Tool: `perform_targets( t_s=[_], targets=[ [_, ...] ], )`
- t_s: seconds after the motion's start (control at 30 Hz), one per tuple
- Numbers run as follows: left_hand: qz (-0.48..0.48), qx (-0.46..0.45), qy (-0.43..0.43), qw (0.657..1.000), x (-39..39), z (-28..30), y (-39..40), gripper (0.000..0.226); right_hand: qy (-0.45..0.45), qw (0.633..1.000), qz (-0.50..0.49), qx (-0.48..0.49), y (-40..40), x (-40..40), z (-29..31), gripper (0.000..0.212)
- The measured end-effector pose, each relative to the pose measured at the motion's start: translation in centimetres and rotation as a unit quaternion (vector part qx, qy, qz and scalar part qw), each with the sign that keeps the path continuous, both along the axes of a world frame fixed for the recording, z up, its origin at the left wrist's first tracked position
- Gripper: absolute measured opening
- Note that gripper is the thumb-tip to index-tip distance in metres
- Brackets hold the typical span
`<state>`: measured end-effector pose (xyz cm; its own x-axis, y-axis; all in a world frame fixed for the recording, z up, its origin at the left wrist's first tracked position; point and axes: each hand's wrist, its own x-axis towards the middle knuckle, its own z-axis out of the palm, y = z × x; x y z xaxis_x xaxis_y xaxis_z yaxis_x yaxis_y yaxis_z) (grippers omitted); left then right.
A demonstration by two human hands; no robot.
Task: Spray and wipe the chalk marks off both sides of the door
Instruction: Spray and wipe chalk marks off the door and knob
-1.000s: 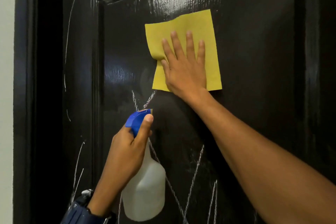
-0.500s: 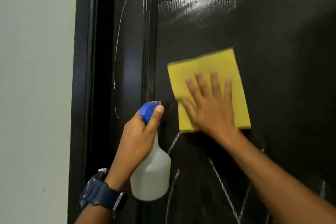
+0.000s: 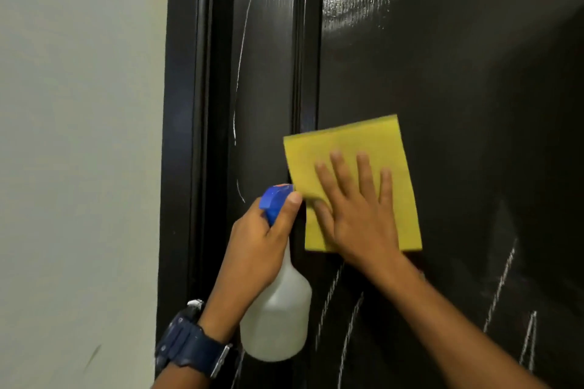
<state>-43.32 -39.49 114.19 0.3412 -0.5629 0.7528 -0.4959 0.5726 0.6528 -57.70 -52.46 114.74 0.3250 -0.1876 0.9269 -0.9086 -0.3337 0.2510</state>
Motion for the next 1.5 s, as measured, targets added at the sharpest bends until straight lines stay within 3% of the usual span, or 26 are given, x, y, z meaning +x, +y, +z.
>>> perform_targets(
  t_s=[0.13, 0.23, 0.37, 0.5, 0.8, 1.0, 1.3, 1.4, 1.5],
  targets=[
    [-0.007, 0.002, -0.003, 1.0, 0.7, 0.6, -0.2, 0.052, -0.054, 0.998, 0.007, -0.015, -0.5, 3.1, 12.8, 0.065],
    [-0.009, -0.007, -0.003, 1.0, 1.3, 0.9, -0.3, 0.055, -0.093, 0.996, -0.003, -0.016, -0.7, 4.5, 16.5, 0.066],
    [-0.014, -0.034, 0.017, 0.999, 2.2, 0.6, 0.1, 0.058, -0.073, 0.997, 0.019, -0.027, -0.1, 4.6, 10.7, 0.063],
    [-0.012, -0.033, 0.013, 0.999, 3.0, 0.6, 0.5, 0.061, 0.046, 0.997, 0.043, -0.036, 0.3, 4.3, 2.2, 0.059],
    [0.047, -0.083, 0.034, 0.995, 4.4, 3.2, 1.9, 0.05, 0.078, 0.996, -0.005, -0.038, 0.1, 3.9, 2.1, 0.063],
    [0.091, -0.086, 0.027, 0.992, 4.9, 3.0, 2.1, 0.058, 0.232, 0.97, 0.013, -0.076, -0.2, 4.3, 1.8, 0.062],
    [0.114, -0.079, 0.022, 0.99, 4.1, 2.7, 1.4, 0.051, 0.108, 0.994, 0.002, -0.037, 0.7, 12.7, 21.8, 0.073],
    [0.119, -0.076, 0.021, 0.99, 4.0, 2.7, 1.2, 0.05, 0.071, 0.997, 0.009, -0.031, 1.0, 13.3, 21.6, 0.068],
    [0.117, -0.077, 0.028, 0.99, 3.9, 3.2, 1.6, 0.049, 0.043, 0.998, 0.025, -0.038, 1.2, 13.7, 14.3, 0.069]
  ],
)
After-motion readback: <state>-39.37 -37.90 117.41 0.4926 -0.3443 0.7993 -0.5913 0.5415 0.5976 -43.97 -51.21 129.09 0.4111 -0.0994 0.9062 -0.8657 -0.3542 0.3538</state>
